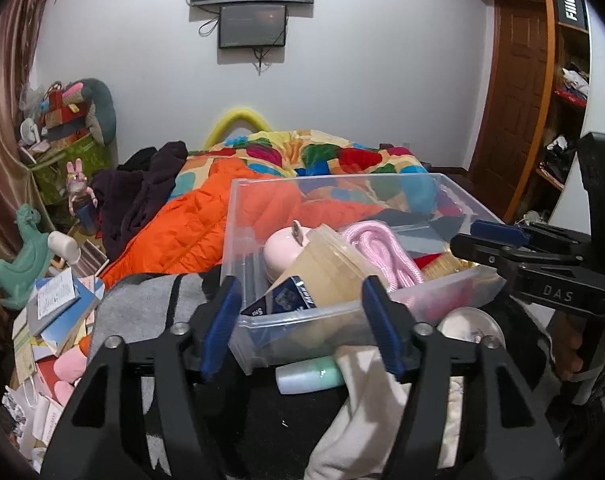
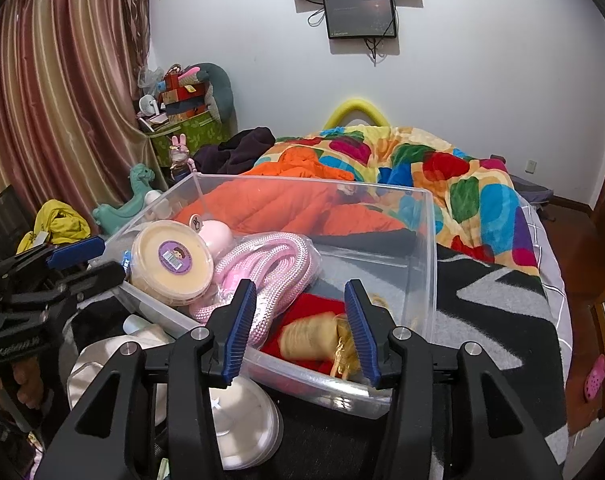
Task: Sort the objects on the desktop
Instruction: 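Carry the eraser and blue card box into the clear box with both tools, then open both tools to release the eraser and card box, then withdraw, then grasp the white drawstring bag with the left tool while the right tool reaches the white round container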
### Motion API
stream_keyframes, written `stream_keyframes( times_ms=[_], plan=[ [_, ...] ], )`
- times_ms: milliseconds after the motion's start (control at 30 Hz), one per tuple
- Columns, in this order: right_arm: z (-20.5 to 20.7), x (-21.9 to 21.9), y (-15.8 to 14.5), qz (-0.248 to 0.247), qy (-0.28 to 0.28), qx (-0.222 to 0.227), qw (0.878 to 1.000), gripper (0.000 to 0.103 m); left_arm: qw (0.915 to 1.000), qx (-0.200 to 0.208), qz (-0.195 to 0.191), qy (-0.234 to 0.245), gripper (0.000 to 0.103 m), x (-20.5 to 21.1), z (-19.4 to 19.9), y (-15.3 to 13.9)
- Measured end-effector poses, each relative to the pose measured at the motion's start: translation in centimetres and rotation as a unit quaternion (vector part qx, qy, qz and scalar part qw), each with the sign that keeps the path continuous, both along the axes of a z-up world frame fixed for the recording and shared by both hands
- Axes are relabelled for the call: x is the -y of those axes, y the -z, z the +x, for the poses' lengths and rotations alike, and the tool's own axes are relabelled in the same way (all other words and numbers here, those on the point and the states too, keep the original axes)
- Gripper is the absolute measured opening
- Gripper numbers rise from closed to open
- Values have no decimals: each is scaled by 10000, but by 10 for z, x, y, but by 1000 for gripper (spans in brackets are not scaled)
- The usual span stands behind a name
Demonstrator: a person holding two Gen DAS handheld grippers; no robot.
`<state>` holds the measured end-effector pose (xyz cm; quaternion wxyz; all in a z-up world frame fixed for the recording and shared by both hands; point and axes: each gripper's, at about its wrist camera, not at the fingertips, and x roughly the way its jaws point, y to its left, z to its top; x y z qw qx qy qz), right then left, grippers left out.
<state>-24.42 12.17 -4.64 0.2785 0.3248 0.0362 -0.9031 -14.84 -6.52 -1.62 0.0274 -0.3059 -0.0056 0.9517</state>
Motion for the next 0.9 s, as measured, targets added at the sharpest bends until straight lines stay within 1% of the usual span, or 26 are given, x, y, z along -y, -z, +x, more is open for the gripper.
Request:
stream_keyframes(
  times_ms=[100,167,267,467,500,567,733,800,900],
  plan=[
    [2,-1,-3,24,22,-50,10000,44,9995,-55,-308,18,64,-10,4,-2],
    [5,-2,-6,15,86,-126,9999,44,9993,-98,-355,39,65,-14,9,-4],
    [11,-8,-14,-23,218,-264,9994,44,9996,-166,-229,72,70,-14,17,-11],
    [31,-20,-25,-89,213,-373,9990,45,9998,-200,-21,77,75,-9,33,-17],
    [34,-22,-25,-107,194,-360,9991,45,9998,-192,5,75,79,-8,36,-16],
    [43,-25,-23,-138,152,-334,9992,50,9998,-177,32,44,84,-7,42,-15],
    [63,-26,-10,6,67,-303,9995,52,9999,-86,45,24,84,-6,56,-8],
    [66,-23,-3,68,21,-219,9997,53,9999,24,139,88,87,-6,57,-4],
    [70,-20,7,160,-32,-81,9998,53,9990,231,325,203,88,-6,58,0]
  ],
)
